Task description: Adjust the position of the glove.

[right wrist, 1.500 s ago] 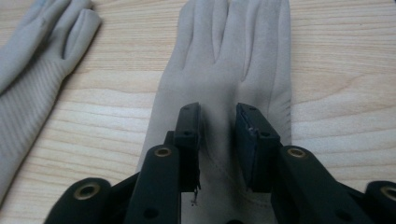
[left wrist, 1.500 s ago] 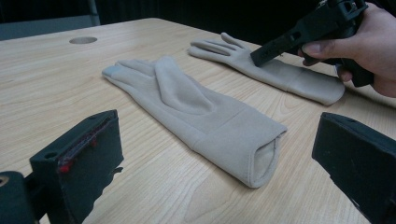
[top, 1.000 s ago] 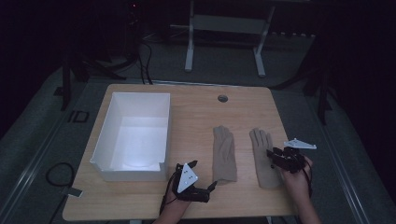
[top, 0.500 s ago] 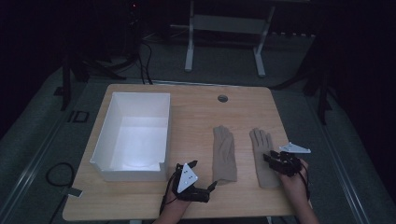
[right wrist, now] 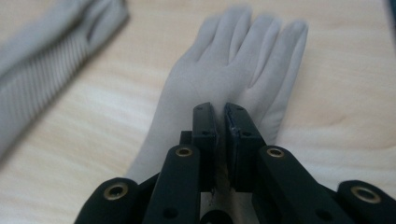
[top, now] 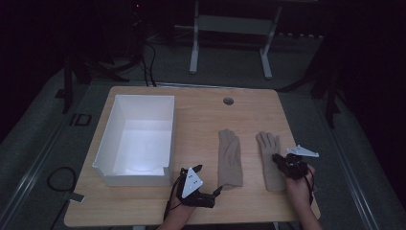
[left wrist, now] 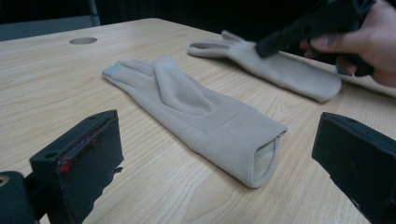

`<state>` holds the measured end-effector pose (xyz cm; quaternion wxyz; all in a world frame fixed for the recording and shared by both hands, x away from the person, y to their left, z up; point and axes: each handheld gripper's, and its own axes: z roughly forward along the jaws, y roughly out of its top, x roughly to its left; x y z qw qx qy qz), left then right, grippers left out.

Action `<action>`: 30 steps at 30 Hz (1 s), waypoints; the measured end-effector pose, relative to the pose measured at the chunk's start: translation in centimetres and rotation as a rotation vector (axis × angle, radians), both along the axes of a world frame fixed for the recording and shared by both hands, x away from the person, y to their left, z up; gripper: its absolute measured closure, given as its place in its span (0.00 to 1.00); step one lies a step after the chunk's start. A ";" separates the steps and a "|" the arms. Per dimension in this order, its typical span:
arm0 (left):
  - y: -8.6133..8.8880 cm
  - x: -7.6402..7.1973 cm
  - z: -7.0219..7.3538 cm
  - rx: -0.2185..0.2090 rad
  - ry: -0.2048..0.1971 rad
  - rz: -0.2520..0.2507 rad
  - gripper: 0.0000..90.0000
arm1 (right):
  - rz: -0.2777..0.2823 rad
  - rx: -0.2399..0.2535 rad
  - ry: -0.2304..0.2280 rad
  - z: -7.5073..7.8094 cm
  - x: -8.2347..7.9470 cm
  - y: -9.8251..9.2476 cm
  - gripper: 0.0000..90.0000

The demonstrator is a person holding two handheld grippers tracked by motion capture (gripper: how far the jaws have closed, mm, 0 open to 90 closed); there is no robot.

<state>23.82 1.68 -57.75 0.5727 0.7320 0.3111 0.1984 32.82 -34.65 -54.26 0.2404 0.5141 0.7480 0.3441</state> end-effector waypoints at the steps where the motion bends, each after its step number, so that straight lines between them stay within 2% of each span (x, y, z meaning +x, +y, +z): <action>1: 0.0 0.0 0.0 0.001 0.000 0.000 0.02 | -0.015 0.015 -0.015 0.6 0.0 0.0 0.93; 5: 0.0 0.0 0.0 0.001 0.000 0.000 0.02 | -0.061 0.066 -0.060 2.8 0.0 0.2 0.93; 7: 0.0 0.0 0.0 0.001 0.000 0.000 0.02 | -0.067 0.066 -0.083 3.9 0.0 0.6 0.93; 14: 0.0 0.0 0.0 0.001 -0.001 0.000 0.02 | -0.050 0.081 -0.119 6.7 0.3 2.8 0.93; 19: 0.0 -0.1 0.0 0.004 -0.006 0.002 0.02 | -0.039 0.128 -0.135 8.3 0.5 5.3 0.93; 23: 0.0 0.0 0.0 0.002 -0.004 0.000 0.02 | -0.014 0.148 -0.132 8.9 0.7 7.8 0.93; 30: 0.1 0.0 0.0 -0.002 -0.004 -0.005 0.02 | 0.026 0.169 -0.104 8.7 1.5 11.9 0.93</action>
